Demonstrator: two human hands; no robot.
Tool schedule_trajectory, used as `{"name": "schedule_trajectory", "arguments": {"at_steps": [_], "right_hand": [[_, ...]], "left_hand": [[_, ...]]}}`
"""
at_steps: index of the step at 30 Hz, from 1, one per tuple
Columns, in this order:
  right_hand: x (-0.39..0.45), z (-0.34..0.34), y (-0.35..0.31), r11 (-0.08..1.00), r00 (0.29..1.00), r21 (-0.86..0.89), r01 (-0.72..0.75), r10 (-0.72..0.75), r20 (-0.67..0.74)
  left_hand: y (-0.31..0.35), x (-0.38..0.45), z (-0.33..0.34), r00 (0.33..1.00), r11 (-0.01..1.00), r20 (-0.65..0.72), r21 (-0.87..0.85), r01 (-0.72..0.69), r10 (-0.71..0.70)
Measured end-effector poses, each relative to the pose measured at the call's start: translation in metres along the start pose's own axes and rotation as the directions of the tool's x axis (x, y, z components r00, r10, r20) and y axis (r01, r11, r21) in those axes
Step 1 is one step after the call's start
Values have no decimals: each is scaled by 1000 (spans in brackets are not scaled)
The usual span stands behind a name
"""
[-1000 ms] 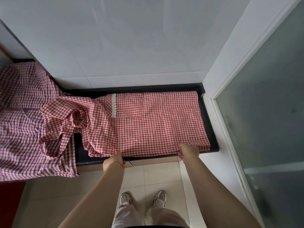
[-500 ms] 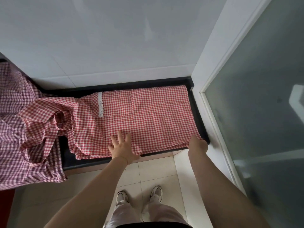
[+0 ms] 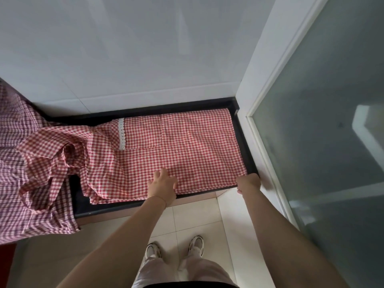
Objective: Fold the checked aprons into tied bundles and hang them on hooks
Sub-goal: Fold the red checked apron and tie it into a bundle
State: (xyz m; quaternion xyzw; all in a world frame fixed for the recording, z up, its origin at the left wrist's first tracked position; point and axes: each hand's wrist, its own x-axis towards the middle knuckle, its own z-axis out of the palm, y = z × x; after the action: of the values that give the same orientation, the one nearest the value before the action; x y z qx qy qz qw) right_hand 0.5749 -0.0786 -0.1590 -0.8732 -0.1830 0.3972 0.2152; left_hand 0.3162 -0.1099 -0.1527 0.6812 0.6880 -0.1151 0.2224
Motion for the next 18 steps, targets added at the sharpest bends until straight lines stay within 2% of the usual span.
{"name": "schedule_trajectory", "arguments": {"at_steps": [3,6,8,10,13,14,15,17,18], "right_hand": [[5,-3,-9,1000,998,29,8,-10,66],[3,-4,-20,955,953,47,293,-289,-87],[-1,-7,-21,918,897,-42,395,-395,-199],[-1,-8,-19,908,871,-208,364,-411,-269],[-1,4,-23,842,843,-392,371,-482,-239],[-3,12,-27,768,794,-470,434,-573,-203],[-7,21,-31,644,703,-556,526,-697,-143],[-18,45,-36,368,515,-642,673,-856,49],[-25,57,-38,293,469,-616,731,-872,142]], "left_hand": [[4,5,-2,998,1000,48,1,27,-27],[5,9,-8,994,998,98,-31,59,-56],[10,11,-12,990,995,112,-50,86,-80],[15,13,-14,987,997,147,-4,73,-72],[11,19,-19,966,999,257,54,5,-18],[8,22,-21,966,999,256,-6,44,-41],[4,25,-24,974,990,209,-95,106,-84],[-5,34,-28,980,954,-43,-240,179,-195],[-11,39,-28,957,958,-205,-242,155,-207]]}}
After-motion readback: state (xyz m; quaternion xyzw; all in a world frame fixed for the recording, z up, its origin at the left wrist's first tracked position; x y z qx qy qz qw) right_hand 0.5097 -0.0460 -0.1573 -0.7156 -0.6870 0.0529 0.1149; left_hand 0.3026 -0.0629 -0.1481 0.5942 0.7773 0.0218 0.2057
